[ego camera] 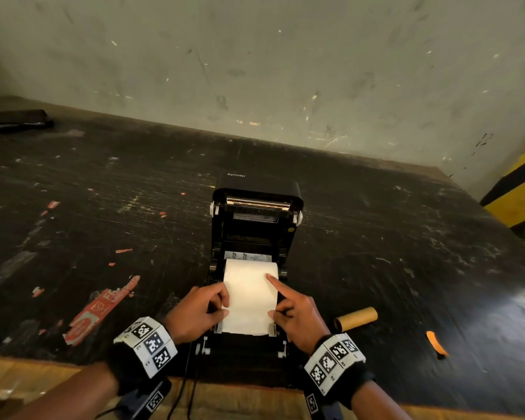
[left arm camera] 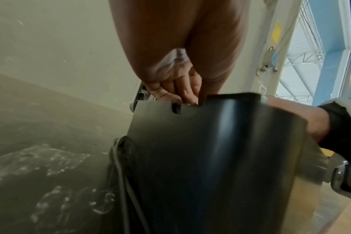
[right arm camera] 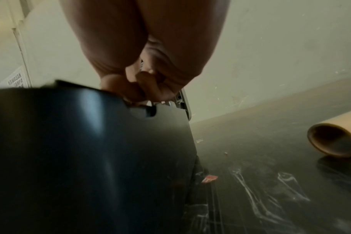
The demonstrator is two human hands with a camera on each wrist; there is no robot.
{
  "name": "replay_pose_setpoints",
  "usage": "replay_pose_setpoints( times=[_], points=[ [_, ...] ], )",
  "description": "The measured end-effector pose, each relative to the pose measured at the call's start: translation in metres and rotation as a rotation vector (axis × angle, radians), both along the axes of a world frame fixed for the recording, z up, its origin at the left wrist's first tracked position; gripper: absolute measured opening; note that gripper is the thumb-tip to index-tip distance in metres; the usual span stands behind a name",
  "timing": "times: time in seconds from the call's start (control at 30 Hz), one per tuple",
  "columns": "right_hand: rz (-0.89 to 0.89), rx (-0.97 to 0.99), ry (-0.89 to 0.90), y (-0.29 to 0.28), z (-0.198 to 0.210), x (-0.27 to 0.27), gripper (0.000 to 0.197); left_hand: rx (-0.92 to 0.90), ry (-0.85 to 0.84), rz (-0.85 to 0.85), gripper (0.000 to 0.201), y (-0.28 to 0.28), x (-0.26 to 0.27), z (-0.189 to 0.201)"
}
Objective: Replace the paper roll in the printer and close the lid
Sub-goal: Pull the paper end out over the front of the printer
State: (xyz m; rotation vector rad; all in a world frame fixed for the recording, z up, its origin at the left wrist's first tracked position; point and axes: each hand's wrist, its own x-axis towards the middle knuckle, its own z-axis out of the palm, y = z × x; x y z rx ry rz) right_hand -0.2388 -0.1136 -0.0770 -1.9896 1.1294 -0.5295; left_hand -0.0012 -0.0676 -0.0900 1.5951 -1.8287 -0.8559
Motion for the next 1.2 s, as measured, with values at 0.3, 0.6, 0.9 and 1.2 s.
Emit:
replay_pose_setpoints(
  times=[0.3, 0.6, 0.9, 1.2],
  points=[
    [0.001, 0.012, 0.041, -0.0015, -0.0012, 0.0000, 0.077, -0.061, 0.035, -0.001, 0.013, 0.0036, -0.0047, 0.0064],
    [0.012, 0.003, 0.059, -0.0025, -0.0001, 0.0022, 0.077, -0.076, 0.050, 0.021, 0.009, 0.0047, -0.0029, 0.0072],
    [0.003, 0.008, 0.060, -0.0028, 0.0000, 0.0046, 0.081, -0.047, -0.004, -0.071, 0.012, 0.0018, 0.0016, 0.0082],
    [-0.022, 0.100, 0.012, -0.0011, 0.0057, 0.0043, 0.093, -0.120, -0.010, -0.025, 0.011, 0.0052, -0.0021, 0.0048]
  ],
)
